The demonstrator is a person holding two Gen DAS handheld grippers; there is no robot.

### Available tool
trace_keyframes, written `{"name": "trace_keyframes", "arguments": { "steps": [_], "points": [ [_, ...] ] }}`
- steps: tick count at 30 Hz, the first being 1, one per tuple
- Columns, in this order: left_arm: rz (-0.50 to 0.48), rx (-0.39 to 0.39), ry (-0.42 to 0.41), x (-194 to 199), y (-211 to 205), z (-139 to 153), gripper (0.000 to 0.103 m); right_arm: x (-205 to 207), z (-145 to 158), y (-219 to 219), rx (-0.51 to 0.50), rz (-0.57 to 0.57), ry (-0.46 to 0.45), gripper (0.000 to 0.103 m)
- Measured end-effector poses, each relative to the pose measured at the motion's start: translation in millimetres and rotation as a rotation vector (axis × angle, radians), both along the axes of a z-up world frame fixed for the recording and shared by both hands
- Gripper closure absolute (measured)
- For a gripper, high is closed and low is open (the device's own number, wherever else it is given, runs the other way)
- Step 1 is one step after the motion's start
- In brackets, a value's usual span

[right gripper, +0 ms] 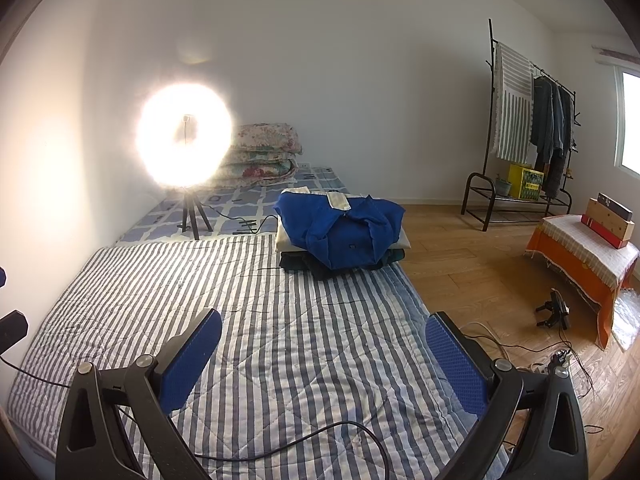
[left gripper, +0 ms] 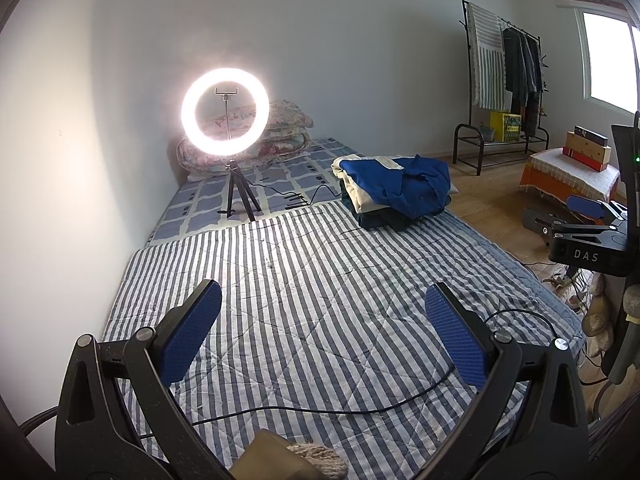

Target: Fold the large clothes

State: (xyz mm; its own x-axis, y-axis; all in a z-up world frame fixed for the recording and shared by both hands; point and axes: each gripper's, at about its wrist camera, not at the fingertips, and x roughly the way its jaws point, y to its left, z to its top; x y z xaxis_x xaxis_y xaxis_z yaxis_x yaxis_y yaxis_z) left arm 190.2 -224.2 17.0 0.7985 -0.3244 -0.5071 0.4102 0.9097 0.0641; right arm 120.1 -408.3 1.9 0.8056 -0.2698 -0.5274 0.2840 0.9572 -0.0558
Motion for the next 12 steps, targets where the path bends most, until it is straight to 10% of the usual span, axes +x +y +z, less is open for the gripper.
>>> {"name": "trace_keyframes", "arguments": {
  "steps": [12],
  "points": [
    [0.015,-0.004,-0.018,-4.6,2.3,-2.0,0.0,1.2,-1.7,-2.1,-0.001,0.01,0.008,0.0]
  ]
}}
